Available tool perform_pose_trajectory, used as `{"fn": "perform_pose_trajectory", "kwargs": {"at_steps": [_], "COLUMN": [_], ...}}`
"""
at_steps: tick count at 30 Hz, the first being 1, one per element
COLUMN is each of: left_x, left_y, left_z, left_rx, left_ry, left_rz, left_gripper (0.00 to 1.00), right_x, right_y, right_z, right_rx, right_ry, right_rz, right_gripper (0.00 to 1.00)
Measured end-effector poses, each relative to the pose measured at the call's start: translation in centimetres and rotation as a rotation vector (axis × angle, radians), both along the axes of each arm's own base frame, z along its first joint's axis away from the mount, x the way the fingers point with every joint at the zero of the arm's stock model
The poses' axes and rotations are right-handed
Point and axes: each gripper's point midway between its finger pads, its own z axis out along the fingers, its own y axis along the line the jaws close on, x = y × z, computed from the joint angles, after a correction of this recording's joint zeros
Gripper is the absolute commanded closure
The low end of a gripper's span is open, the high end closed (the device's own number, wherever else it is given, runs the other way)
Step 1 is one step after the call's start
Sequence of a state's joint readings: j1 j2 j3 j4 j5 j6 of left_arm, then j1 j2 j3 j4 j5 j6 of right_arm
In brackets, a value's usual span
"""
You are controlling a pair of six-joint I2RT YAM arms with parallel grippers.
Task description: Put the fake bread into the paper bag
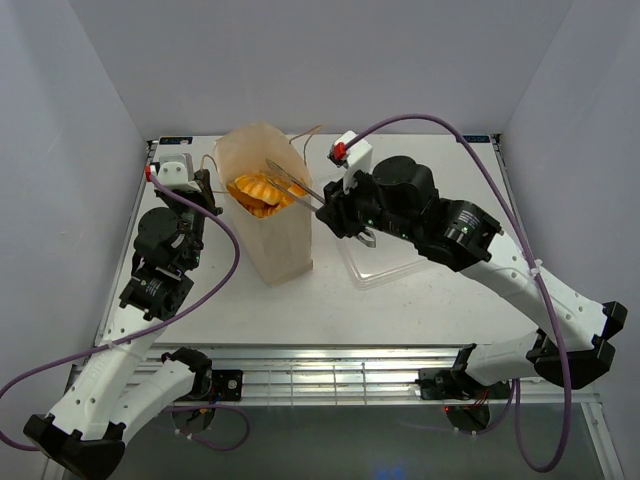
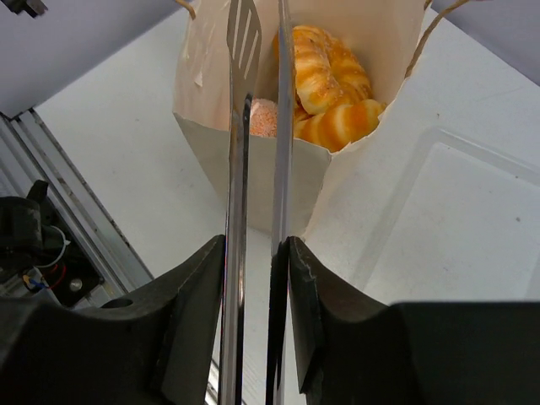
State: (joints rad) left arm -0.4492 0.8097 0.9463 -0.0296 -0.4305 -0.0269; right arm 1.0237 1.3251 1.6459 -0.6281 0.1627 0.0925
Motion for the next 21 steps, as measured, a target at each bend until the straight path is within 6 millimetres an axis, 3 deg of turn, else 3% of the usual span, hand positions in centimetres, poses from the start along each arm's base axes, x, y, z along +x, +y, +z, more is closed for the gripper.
{"fn": "perform_pose_trajectory", "kwargs": {"at_steps": [10,16,19,21], "left_x": [0.0,0.0,0.1,0.1], "left_y": [0.1,0.4,0.6,0.7], "left_z": [0.0,-0.1,-0.2,-0.2], "left_rx": [0.000,-0.002,-0.003,-0.005], "left_ry": [0.000,0.001,0.003,0.003], "left_rz": [0.003,0.021,0.033,0.041], "left_gripper": [1.00,0.99,0.99,1.00], "right_x": [0.1,0.6,1.7,3.2], "right_y": [-0.6,-4.7,-7.3,-9.5], "right_z": [4.6,7.6,7.3,5.9], "right_rx": [0.130,0.212,0.219,0.204], "right_ry": [-0.084,-0.179,-0.203,-0.197], "right_rz": [-0.029,-0.158,-0.246,-0.325], "right_gripper": [0.59,0.58,0.58,0.58]}}
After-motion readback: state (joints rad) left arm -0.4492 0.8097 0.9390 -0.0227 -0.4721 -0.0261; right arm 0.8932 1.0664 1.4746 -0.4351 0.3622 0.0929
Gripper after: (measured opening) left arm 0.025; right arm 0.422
